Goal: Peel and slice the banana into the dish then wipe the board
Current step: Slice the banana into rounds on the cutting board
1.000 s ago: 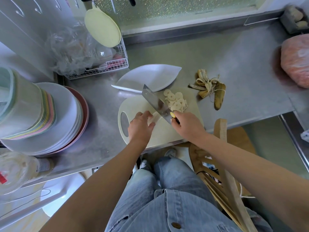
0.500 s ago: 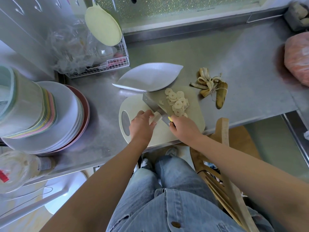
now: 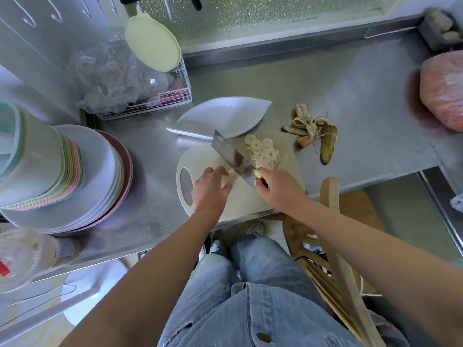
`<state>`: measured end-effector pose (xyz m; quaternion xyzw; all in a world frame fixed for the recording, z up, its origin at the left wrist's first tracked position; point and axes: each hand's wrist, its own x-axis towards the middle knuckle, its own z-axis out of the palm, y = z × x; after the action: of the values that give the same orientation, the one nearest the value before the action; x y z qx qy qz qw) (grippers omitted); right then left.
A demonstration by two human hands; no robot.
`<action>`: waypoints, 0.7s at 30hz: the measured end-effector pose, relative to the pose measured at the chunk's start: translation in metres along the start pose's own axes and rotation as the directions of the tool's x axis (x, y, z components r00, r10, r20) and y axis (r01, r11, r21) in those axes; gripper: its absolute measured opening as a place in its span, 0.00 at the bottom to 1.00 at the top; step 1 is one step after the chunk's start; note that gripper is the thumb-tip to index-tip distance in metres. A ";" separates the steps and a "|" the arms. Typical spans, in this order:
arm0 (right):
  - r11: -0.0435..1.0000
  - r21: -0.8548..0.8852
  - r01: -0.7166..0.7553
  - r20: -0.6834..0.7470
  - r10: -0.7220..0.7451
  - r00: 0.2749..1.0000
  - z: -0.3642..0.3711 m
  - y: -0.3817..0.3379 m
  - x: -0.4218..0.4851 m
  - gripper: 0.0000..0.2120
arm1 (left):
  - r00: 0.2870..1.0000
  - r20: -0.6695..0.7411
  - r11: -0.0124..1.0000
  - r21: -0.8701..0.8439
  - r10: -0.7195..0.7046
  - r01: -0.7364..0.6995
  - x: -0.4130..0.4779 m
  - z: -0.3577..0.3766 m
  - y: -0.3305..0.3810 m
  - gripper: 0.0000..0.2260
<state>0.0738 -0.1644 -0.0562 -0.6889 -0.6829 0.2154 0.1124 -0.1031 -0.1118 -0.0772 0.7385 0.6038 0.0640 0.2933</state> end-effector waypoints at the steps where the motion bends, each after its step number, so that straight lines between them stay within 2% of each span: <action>1: 1.000 0.000 -0.002 0.016 0.002 1.000 0.000 0.000 0.001 0.14 | 1.000 0.000 1.000 -0.001 0.000 0.000 0.000 0.000 0.000 0.10; 16: 0.995 -0.053 -0.082 0.104 0.087 0.991 0.021 -0.004 -0.001 0.11 | 1.000 -0.013 1.000 -0.014 -0.019 0.019 0.001 0.001 0.000 0.09; 21: 0.997 -0.036 -0.068 0.058 0.070 0.996 0.017 -0.002 -0.003 0.12 | 1.000 -0.008 0.998 -0.060 -0.018 0.018 -0.002 0.001 -0.003 0.11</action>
<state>0.0643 -0.1692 -0.0694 -0.7074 -0.6651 0.2277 0.0731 -0.1055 -0.1132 -0.0786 0.7236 0.6094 0.0823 0.3133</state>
